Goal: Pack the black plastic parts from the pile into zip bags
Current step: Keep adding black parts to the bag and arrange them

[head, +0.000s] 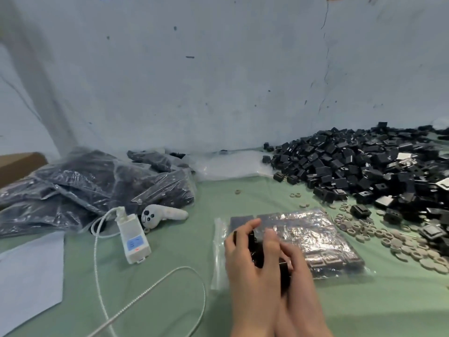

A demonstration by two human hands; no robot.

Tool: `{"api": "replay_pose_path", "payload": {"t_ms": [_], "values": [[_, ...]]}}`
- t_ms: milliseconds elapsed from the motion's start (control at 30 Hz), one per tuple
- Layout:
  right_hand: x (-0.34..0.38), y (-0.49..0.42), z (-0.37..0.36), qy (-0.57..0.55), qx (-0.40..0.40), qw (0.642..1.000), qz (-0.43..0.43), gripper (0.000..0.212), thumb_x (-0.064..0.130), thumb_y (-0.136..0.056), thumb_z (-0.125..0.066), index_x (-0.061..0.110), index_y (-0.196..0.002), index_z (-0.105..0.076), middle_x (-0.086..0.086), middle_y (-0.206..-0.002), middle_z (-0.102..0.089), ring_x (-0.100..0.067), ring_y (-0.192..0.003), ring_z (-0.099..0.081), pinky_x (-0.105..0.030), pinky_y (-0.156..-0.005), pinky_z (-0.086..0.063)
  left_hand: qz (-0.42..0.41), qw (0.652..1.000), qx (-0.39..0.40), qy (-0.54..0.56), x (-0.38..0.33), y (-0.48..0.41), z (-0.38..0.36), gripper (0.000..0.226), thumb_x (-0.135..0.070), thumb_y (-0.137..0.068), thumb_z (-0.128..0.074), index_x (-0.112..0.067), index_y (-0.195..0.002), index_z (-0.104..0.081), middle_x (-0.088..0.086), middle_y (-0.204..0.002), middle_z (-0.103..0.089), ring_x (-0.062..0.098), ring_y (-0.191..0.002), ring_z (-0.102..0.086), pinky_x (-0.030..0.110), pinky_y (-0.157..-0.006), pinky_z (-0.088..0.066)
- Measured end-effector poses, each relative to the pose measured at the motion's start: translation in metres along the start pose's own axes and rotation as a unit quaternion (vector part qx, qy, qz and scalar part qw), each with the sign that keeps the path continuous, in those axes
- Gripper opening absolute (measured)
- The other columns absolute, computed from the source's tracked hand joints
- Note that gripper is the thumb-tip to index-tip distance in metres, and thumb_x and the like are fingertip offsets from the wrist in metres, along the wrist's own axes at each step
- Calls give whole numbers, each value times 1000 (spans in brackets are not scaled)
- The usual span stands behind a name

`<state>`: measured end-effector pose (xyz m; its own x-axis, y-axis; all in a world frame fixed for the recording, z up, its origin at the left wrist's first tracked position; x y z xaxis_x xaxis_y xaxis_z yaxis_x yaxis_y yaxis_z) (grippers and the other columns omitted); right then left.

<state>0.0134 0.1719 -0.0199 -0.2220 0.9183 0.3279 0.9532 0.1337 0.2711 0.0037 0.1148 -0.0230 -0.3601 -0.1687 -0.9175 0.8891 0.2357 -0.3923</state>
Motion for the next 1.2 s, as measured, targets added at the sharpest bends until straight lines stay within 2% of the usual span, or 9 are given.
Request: {"api": "replay_pose_path", "payload": {"t_ms": [133, 300, 467, 633, 767, 867, 1000, 1067, 1200], "values": [[-9, -1, -1, -120, 8, 992, -28, 52, 27, -84, -60, 18, -136, -62, -20, -127, -66, -34, -117, -63, -43, -104, -45, -32, 999, -35, -20, -5, 0, 4, 41, -73, -81, -35, -56, -113, -54, -27, -122, -42, 8, -116, -53, 35, -98, -48], [-10, -10, 6, -164, -29, 986, -1, 23, 29, -82, -59, 21, -99, -72, -18, -126, -66, -36, -95, -70, -47, -91, -50, 14, 994, -45, 96, -9, -3, 7, 34, -48, -91, -38, -57, -116, -59, -24, -118, -50, -2, -106, -56, 6, -78, -47], [-11, -19, 2, -140, -72, 987, 18, 18, 28, -87, -58, 25, -96, -73, -13, -125, -68, -32, -103, -68, -45, -88, -52, -26, 996, -31, 82, -9, -7, 10, 40, -29, -102, -45, -64, -118, -55, -19, -116, -55, 5, -107, -60, 12, -85, -49], [-18, -38, -3, -165, -99, 981, 15, 47, 29, -86, -55, 20, -131, -65, -12, -130, -65, -29, -120, -62, -41, -105, -46, -3, 982, -30, 186, -10, -12, 16, 41, -38, -88, -59, -57, -123, -51, -22, -110, -66, 5, -100, -70, 13, -78, -53], [-20, -45, -9, -192, -86, 978, 13, 27, 28, -81, -59, 22, -102, -74, -12, -116, -71, -28, -109, -67, -39, -106, -45, 45, 969, -57, 238, -7, -23, 20, 36, -43, -84, -62, -45, -120, -57, -14, -101, -74, 10, -93, -72, 12, -71, -53], [-12, -57, -11, -203, -73, 976, 9, 34, 25, -73, -60, 19, -106, -70, -15, -102, -71, -26, -81, -69, -33, -99, -50, 94, 960, -41, 260, -3, -37, 26, 33, -41, -85, -62, -37, -118, -62, -11, -92, -76, 17, -92, -74, 22, -76, -57], [17, -76, -19, -204, -51, 976, 54, 25, 23, -86, -55, 17, -104, -71, -15, -117, -68, -23, -101, -68, -36, -64, -62, 126, 989, -37, 74, 20, -63, 59, 35, -27, -98, -58, -42, -130, -53, -14, -99, -74, 10, -91, -71, 27, -81, -57], [37, -84, -23, -194, -47, 977, 78, 22, 23, -89, -55, 16, -103, -71, -16, -117, -68, -24, -99, -69, -34, -60, -62, 168, 984, -28, -56, 37, -73, 79, 48, -25, -98, -57, -30, -142, -42, -7, -121, -66, 15, -100, -64, 30, -90, -47], [72, -93, -13, -200, -30, 972, 118, 24, 24, -90, -56, 13, -106, -69, -18, -115, -67, -25, -93, -71, -31, -63, -61, 183, 941, 77, -274, 62, -82, 101, 44, -12, -95, -56, -22, -138, -52, 3, -124, -57, 17, -99, -59, 23, -85, -41]]}}
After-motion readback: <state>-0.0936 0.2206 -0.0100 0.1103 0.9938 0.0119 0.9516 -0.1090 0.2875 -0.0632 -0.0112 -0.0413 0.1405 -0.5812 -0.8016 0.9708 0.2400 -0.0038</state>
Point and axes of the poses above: each hand's wrist, its own y-axis away from the middle knuckle, its own z-axis out of the back of the hand, x = y × z, the point moved 1 cm from there along -y, towards the middle knuckle
